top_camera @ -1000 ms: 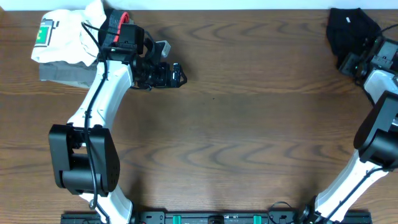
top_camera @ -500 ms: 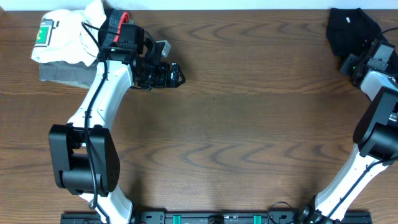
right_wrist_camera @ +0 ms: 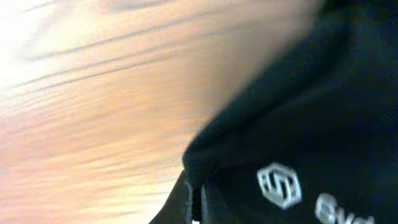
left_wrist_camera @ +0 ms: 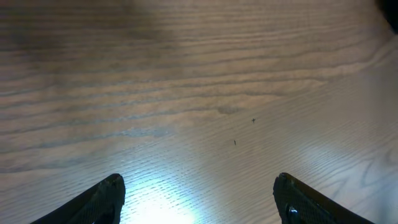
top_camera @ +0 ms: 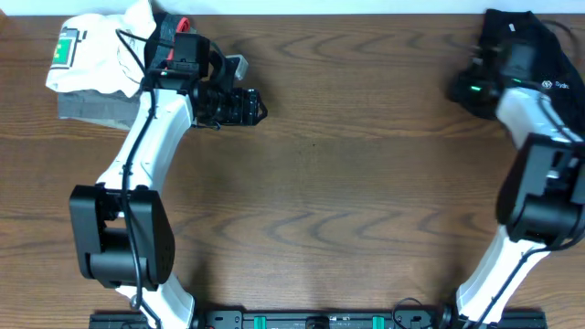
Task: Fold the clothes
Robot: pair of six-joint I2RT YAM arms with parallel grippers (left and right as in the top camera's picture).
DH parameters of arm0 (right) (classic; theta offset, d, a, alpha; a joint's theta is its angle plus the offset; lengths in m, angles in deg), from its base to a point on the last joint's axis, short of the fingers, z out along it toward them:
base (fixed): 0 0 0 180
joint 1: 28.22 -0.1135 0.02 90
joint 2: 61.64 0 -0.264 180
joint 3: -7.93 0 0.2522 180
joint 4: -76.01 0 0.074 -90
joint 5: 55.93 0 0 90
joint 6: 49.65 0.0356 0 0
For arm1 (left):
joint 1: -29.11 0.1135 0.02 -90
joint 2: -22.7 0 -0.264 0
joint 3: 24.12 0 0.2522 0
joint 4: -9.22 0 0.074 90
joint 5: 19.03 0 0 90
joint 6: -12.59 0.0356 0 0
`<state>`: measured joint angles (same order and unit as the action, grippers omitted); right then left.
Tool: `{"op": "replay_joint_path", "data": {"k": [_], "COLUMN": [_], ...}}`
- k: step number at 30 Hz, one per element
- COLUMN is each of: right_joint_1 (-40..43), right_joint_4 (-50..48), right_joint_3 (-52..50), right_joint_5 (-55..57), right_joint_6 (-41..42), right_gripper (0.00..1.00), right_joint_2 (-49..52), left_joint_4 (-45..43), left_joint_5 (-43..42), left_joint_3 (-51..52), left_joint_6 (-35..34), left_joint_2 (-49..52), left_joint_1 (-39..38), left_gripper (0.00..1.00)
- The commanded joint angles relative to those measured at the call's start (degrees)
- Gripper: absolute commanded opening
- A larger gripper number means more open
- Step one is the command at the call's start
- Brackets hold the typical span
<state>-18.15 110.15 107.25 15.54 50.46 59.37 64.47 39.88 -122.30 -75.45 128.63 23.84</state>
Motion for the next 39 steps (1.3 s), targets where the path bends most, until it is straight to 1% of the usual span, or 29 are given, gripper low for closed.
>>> {"op": "replay_joint_path", "data": {"k": [1, 6, 10, 17, 23, 24, 25, 26, 27, 28, 29, 31, 33, 34, 37, 39], "right_joint_1": [-8.2, -18.43, -22.97, -31.87, -38.64, -39.28, -39.87, -40.11, -40.09, -39.8, -39.21, -37.42, -35.19, -33.64, -28.81, -25.24], "right_joint_4": [1.66, 3.98, 4.9, 11.98, 14.99, 14.95, 15.02, 15.1, 15.26, 15.37, 15.65, 16.46, 18.34, 19.87, 26.23, 31.65], "right_joint_3": [-0.22, -0.22, -0.22, -0.2, -0.04, 0.0, 0.22, 0.57, 0.94, 1.31, 1.77, 2.4, 2.82, 2.86, 2.84, 2.84], "right_joint_5": [-4.96, -4.52, -6.71, -7.48, -8.83, -9.38, -9.97, -10.23, -10.23, -10.21, -10.19, -9.77, -7.69, -5.9, -0.61, 4.26], "right_joint_6": [1.79, 3.3, 4.61, -0.46, -4.07, -4.28, -4.46, -4.46, -4.44, -4.42, -4.42, -4.35, -2.67, -1.79, -0.15, 1.44], "right_gripper": [0.01, 0.01, 0.01, 0.01, 0.01, 0.04, 0.11, 0.23, 0.4, 0.53, 0.6, 0.65, 0.67, 0.67, 0.68, 0.68], "right_joint_2": [-3.78, -3.8, -3.8, -3.8, -5.35, -5.84, -6.75, -7.72, -8.81, -10.19, -11.91, -15.47, -18.97, -21.03, -26.75, -30.45], "left_joint_4": [0.26, 2.1, 3.06, 3.82, 4.92, 4.92, 4.9, 4.9, 4.92, 4.92, 4.94, 5.14, 5.81, 6.58, 10.32, 13.35], "left_joint_5": [0.72, 0.72, 0.72, 0.7, 0.72, 0.72, 0.72, 0.72, 0.7, 0.7, 0.7, 0.66, 0.61, -0.04, -4.5, -5.14], "left_joint_3": [-1.01, -1.01, -1.01, -1.01, -1.01, -1.01, -1.01, -1.01, -1.01, -1.01, -1.01, -1.01, -1.01, -1.01, -0.98, -0.98], "left_joint_6": [0.59, 0.61, 0.63, 0.63, 1.07, 1.07, 1.09, 1.09, 1.09, 1.09, 1.09, 1.09, 1.2, 2.58, 11.04, 17.42], "left_joint_2": [-3.56, -6.25, -7.78, -8.59, -8.59, -8.59, -8.59, -8.59, -8.59, -8.59, -8.59, -8.59, -8.63, -8.66, -8.63, -8.63], "left_joint_1": [2.25, 6.16, 9.55, 14.25, 15.67, 15.74, 15.76, 15.76, 15.76, 15.76, 15.76, 15.69, 15.37, 14.95, 12.41, 9.05], "left_gripper": [0.77, 0.77, 0.77, 0.77, 0.77, 0.77, 0.77, 0.77, 0.77, 0.77, 0.77, 0.77, 0.77, 0.77, 0.76, 0.76]}}
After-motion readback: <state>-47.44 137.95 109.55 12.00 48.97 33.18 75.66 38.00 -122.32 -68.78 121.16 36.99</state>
